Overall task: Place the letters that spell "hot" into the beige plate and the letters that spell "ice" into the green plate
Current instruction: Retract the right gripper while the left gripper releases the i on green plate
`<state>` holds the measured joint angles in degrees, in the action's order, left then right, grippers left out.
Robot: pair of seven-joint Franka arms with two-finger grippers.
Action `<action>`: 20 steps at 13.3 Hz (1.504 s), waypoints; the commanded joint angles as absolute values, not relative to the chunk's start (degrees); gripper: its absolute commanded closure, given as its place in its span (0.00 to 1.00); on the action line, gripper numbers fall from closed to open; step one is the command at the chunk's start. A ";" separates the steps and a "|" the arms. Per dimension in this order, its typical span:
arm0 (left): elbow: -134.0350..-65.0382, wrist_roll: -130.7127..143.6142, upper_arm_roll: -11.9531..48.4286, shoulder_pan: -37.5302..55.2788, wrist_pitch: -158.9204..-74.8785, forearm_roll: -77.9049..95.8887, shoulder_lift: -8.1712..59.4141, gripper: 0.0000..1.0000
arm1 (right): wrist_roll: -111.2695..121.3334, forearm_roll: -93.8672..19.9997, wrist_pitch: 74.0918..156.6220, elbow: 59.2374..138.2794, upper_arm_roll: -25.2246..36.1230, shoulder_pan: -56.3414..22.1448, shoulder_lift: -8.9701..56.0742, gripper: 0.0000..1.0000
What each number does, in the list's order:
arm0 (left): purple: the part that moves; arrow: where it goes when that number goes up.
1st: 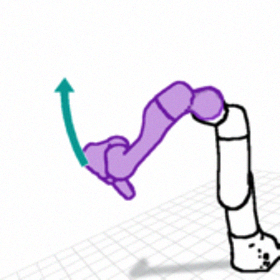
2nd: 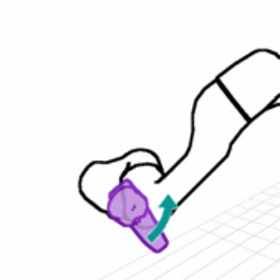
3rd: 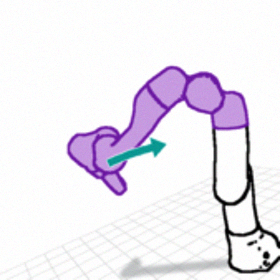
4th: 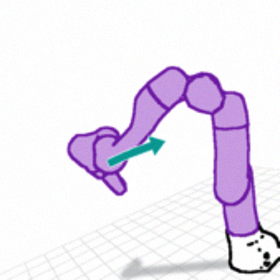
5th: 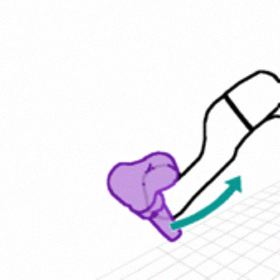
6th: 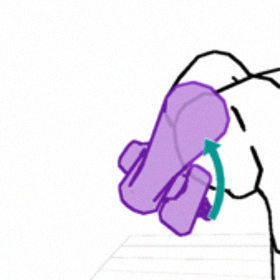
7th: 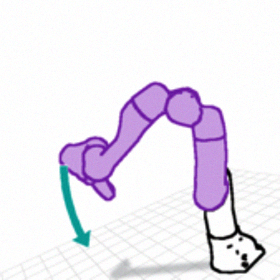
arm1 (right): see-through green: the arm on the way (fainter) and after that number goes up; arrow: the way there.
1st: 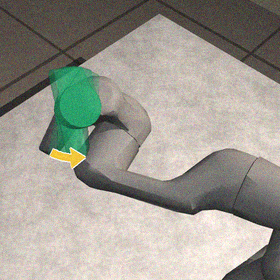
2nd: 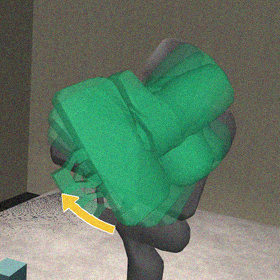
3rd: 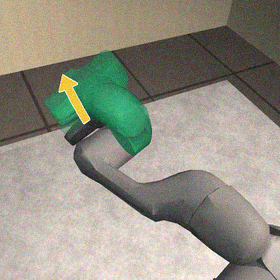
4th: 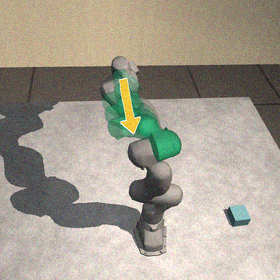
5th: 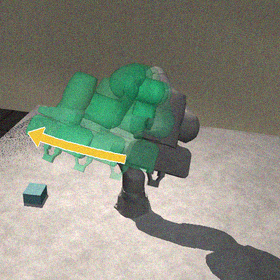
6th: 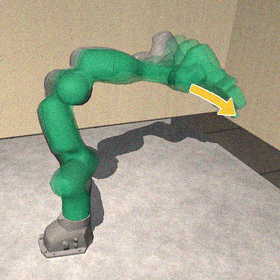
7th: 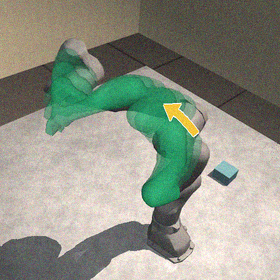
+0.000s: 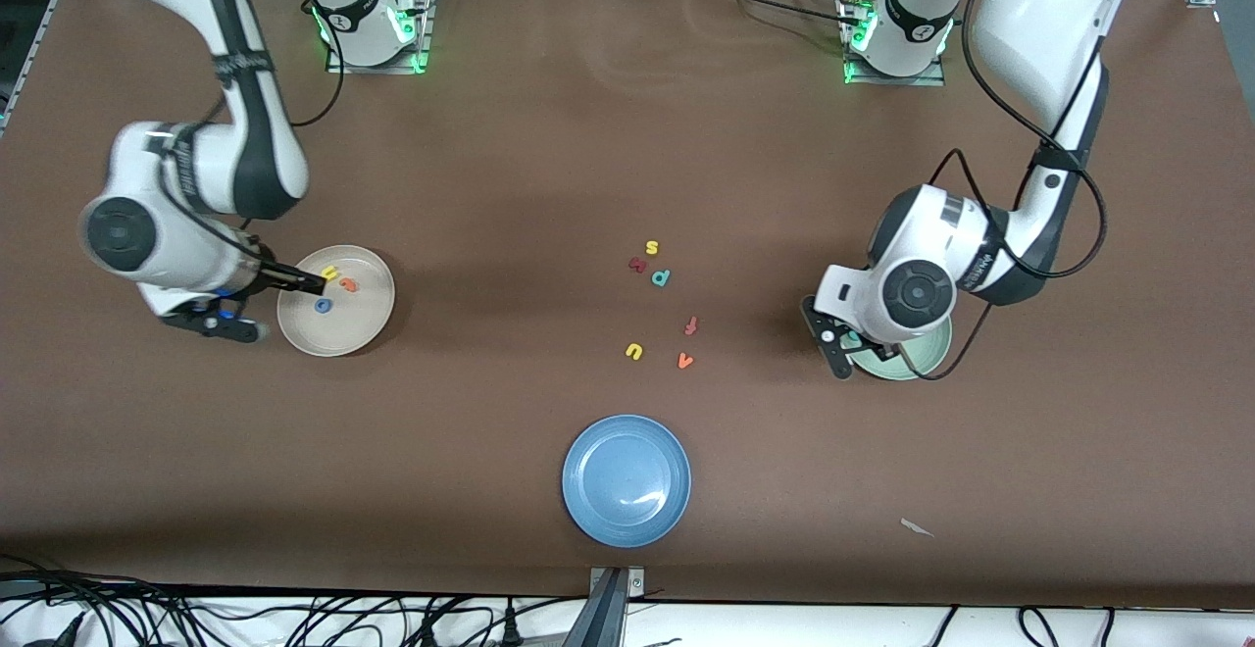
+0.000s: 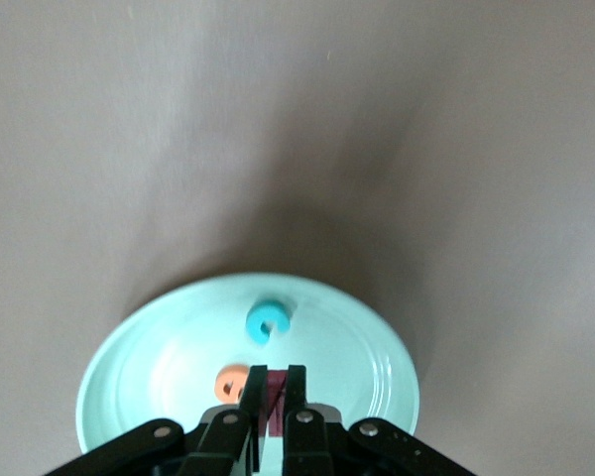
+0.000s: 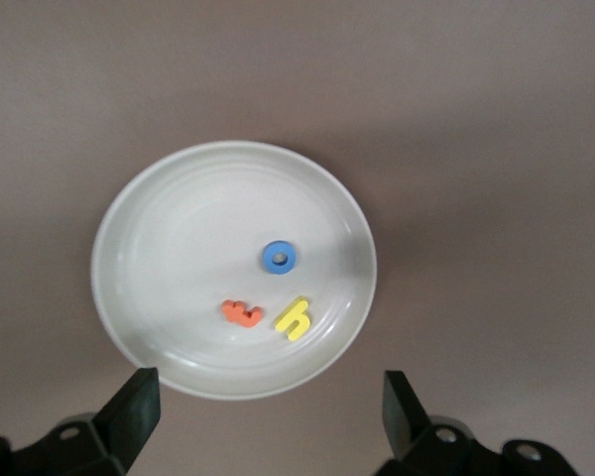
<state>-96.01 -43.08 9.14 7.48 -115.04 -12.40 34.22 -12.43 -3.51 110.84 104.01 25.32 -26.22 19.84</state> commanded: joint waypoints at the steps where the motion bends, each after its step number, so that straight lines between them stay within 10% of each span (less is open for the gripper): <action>1: -99.75 -43.60 9.49 5.90 -116.19 -9.17 32.08 0.90 | -11.16 -4.22 101.55 94.69 25.92 -25.93 18.82 0.00; 3: -100.55 -44.12 9.49 4.05 -116.28 -3.27 31.04 0.00 | -10.99 -3.96 95.74 88.54 25.93 -25.93 18.28 0.00; 9: -95.73 -40.89 9.58 4.30 -110.76 -2.64 27.08 0.00 | -11.25 -3.60 91.32 82.71 24.62 -23.31 15.82 0.00; 14: -94.83 -24.72 8.62 5.27 -104.15 -2.64 16.55 0.00 | -11.34 2.79 92.64 83.40 0.82 -1.96 11.96 0.00; 20: -88.87 -16.11 -4.20 6.77 -98.28 1.50 10.28 0.00 | -6.68 2.64 97.47 88.33 -2.37 2.11 9.14 0.00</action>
